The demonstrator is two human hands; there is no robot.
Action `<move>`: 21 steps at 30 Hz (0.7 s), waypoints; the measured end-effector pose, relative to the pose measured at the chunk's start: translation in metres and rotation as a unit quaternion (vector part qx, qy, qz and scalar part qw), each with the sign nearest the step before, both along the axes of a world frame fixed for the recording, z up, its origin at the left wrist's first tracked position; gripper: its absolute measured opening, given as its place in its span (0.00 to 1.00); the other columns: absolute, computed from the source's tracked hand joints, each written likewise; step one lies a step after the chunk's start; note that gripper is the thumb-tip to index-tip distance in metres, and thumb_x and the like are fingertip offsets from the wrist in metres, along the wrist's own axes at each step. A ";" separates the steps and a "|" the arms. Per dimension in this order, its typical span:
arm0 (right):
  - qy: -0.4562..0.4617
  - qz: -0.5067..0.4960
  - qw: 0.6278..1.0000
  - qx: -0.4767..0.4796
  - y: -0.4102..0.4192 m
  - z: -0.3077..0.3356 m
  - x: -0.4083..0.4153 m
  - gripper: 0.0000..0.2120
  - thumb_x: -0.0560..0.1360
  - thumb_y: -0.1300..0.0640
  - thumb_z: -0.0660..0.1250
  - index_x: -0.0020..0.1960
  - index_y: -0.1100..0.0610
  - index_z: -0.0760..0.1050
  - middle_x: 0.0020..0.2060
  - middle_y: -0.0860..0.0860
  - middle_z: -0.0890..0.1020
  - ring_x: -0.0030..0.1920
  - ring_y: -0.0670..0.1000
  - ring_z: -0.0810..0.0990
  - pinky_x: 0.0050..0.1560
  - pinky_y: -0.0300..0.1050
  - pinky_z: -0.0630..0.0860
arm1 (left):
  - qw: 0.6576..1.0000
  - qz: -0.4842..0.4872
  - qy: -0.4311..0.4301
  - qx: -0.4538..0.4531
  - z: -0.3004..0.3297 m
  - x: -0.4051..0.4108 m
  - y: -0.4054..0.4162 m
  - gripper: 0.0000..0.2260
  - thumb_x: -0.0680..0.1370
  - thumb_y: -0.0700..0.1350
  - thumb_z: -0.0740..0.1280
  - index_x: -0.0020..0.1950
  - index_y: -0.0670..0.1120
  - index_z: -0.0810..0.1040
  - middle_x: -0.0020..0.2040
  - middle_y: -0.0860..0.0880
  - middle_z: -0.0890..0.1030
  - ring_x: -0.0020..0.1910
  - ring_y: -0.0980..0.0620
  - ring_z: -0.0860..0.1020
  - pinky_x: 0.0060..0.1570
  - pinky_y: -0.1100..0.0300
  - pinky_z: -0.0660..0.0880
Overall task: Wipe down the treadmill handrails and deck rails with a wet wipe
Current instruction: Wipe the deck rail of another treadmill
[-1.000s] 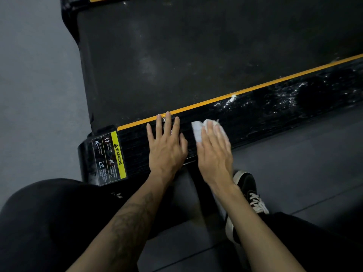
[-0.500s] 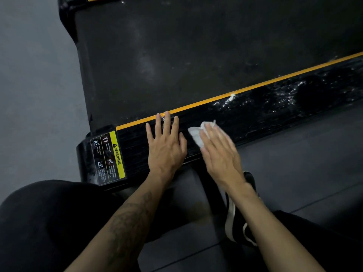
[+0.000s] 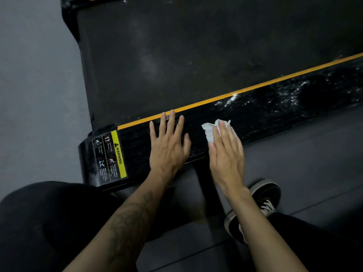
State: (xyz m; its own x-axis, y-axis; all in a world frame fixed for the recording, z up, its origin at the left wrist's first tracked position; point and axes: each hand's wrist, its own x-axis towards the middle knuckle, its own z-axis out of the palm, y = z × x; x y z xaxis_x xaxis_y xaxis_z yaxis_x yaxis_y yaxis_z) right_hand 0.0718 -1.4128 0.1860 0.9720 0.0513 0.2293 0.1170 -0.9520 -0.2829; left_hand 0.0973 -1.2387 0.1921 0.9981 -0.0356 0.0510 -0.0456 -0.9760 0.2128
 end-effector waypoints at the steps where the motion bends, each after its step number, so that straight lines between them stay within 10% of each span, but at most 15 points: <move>1: -0.002 -0.010 1.000 0.011 0.007 -0.001 -0.002 0.25 0.87 0.52 0.51 0.80 0.63 0.63 0.80 0.57 0.62 0.82 0.57 0.57 0.79 0.57 0.60 | 1.000 -0.005 0.000 0.000 0.000 0.000 0.000 0.27 0.85 0.56 0.52 0.83 0.50 0.59 0.85 0.46 0.53 0.84 0.45 0.47 0.80 0.38 0.46; 6: -0.015 0.110 0.994 0.001 0.012 -0.011 -0.023 0.26 0.86 0.53 0.56 0.81 0.62 0.60 0.81 0.56 0.60 0.82 0.55 0.56 0.79 0.57 0.61 | 1.000 -0.024 0.009 -0.003 -0.002 0.001 0.000 0.25 0.86 0.54 0.49 0.84 0.50 0.57 0.85 0.47 0.51 0.84 0.46 0.45 0.80 0.39 0.44; 21: 0.011 0.057 0.998 -0.026 -0.021 -0.003 -0.015 0.26 0.86 0.55 0.56 0.81 0.63 0.59 0.81 0.58 0.59 0.82 0.57 0.55 0.79 0.59 0.59 | 0.999 0.023 -0.004 -0.037 0.000 0.004 -0.012 0.23 0.85 0.49 0.57 0.80 0.46 0.66 0.83 0.44 0.60 0.83 0.44 0.53 0.80 0.37 0.48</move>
